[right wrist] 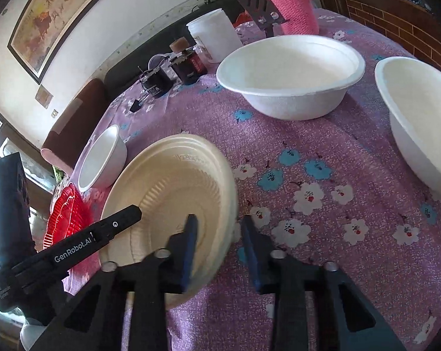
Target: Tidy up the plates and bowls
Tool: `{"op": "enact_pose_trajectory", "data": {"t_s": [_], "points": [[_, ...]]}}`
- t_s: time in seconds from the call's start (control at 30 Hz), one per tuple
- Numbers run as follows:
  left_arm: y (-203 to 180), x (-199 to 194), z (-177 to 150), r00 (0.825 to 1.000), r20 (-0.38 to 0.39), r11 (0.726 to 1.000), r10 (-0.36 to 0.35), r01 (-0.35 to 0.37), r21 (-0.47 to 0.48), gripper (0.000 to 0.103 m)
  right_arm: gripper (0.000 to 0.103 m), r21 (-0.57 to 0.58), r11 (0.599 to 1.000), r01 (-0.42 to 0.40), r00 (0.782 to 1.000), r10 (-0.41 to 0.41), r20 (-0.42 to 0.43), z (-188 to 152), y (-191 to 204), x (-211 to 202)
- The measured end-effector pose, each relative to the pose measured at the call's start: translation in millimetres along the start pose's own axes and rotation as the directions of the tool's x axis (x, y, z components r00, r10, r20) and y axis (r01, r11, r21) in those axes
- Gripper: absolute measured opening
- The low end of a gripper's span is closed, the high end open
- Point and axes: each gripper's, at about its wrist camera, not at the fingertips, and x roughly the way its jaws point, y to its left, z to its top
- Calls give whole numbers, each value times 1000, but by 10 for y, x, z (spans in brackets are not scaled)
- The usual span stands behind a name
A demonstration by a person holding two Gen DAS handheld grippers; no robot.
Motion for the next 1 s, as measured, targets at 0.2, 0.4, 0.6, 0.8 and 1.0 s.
{"op": "enact_pose_trajectory", "data": {"t_s": [0.2, 0.4, 0.6, 0.8, 1.0], "points": [[-78, -182, -59, 998, 51, 999, 30, -32, 36, 12, 19, -8, 1000, 8, 1000, -8, 6, -31, 31, -43], [-145, -443, -135, 990, 123, 995, 68, -77, 64, 12, 19, -36, 999, -1, 1000, 2, 28, -64, 123, -194], [-214, -676, -204, 978, 189, 990, 93, -111, 89, 12, 19, -63, 998, 0, 999, 3, 48, -124, 215, -333], [-210, -727, -272, 975, 201, 989, 97, -117, 90, 12, 19, -76, 997, 12, 998, -8, 56, -178, 250, -395], [-81, -723, -299, 976, 188, 991, 110, -123, 56, 13, 19, -106, 994, 9, 998, -3, 57, -174, 357, -410]]}}
